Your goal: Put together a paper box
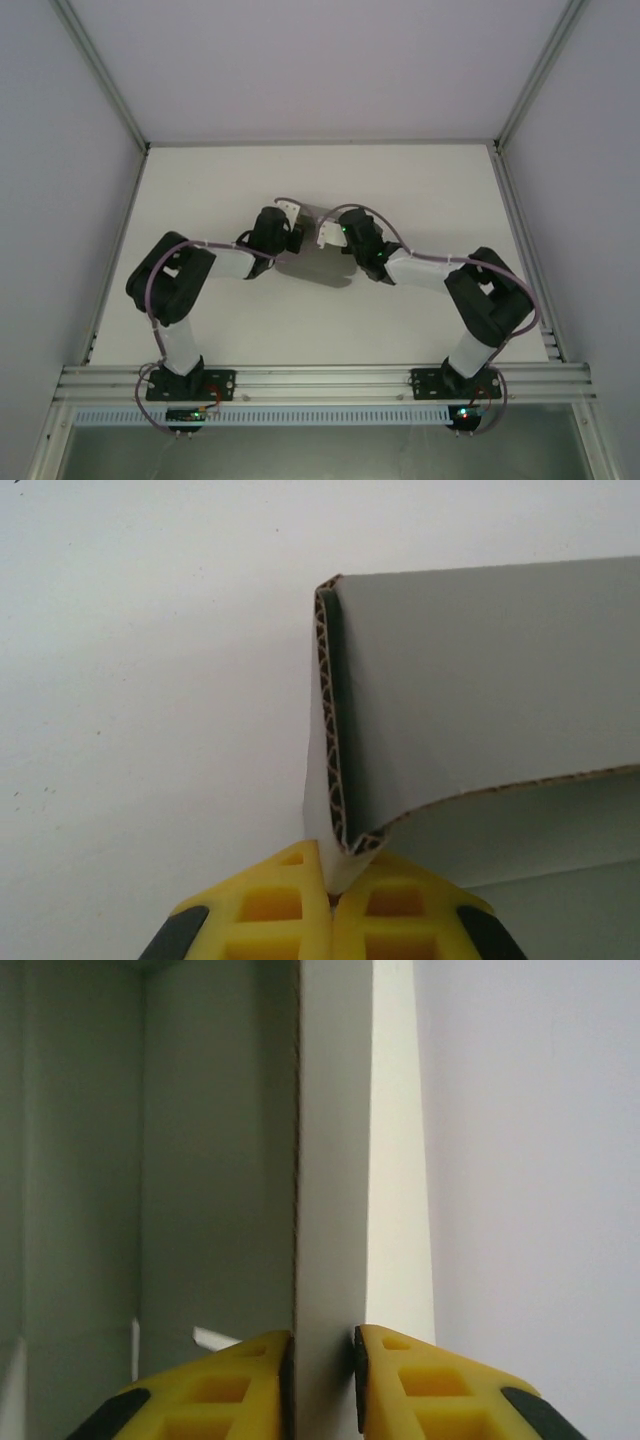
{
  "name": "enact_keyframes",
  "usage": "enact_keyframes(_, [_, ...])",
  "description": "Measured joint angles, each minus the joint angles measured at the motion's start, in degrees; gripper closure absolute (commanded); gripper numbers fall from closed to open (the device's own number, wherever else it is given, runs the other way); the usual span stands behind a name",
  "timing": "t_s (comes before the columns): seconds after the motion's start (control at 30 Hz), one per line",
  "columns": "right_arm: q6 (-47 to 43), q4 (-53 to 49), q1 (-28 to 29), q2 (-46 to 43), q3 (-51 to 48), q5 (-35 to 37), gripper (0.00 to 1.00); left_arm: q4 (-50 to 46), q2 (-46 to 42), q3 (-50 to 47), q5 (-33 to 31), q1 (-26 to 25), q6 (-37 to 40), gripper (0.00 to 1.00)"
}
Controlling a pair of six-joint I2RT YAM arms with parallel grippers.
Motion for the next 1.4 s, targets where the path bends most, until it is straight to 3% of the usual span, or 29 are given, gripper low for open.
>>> enact_keyframes(0.07, [0.0, -1.6, -1.3, -0.4, 0.0, -0.1, 0.89, -0.5, -1.5, -1.4, 0.0, 0.0, 1.2, 1.00])
enact_keyframes(0.17, [-0.1, -2.5, -2.1, -0.8, 0.6, -0.6, 1.00, -0.9, -3.1, -2.5, 0.4, -0.1, 2.1, 1.00])
enact_keyframes(0.23, [0.1, -3.2, -2.1, -0.8, 0.8, -1.1, 1.00, -1.3, -3.4, -2.9, 0.5, -0.1, 2.1, 0.99])
enact_keyframes(0.27, [0.1, -3.4, -2.1, -0.8, 0.8, -1.1, 1.00, -1.4, -3.3, -2.9, 0.7, -0.1, 2.0, 0.89])
enact_keyframes(0.37, [0.0, -3.6, -1.7, -0.8, 0.9, -1.0, 1.00, -1.4, -3.3, -2.9, 0.7, -0.1, 1.1, 0.76])
enact_keyframes(0.67, [0.0, -4.9, -1.0, -0.7, 1.4, -0.3, 1.00, -3.6, -0.8, 1.7, -2.3, -0.1, -0.5, 0.71])
enact_keyframes(0.77, [0.0, -5.4, -0.7, -0.7, 1.6, -0.6, 1.00, -3.5, 0.5, 2.8, -2.2, -0.1, -0.5, 0.74])
enact_keyframes(0.87, [0.0, -6.0, -0.6, -0.7, 2.0, -0.5, 1.00, -3.5, 1.5, 4.0, -2.0, -0.1, -0.2, 0.98])
enact_keyframes(0.9, [0.0, -6.3, -0.6, -0.7, 2.1, -0.5, 1.00, -3.8, 1.8, 4.5, -2.0, -0.1, 0.3, 1.00])
enact_keyframes(1.1, [0.5, -7.1, -0.4, -0.6, 2.6, 0.1, 1.00, -4.5, 2.6, 5.6, -6.6, -1.1, -1.9, 1.00])
enact_keyframes(1.4, [5.9, -5.7, 2.5, 0.3, 3.0, 1.0, 1.00, -2.9, 4.5, 5.3, -25.4, -5.5, -13.9, 1.00])
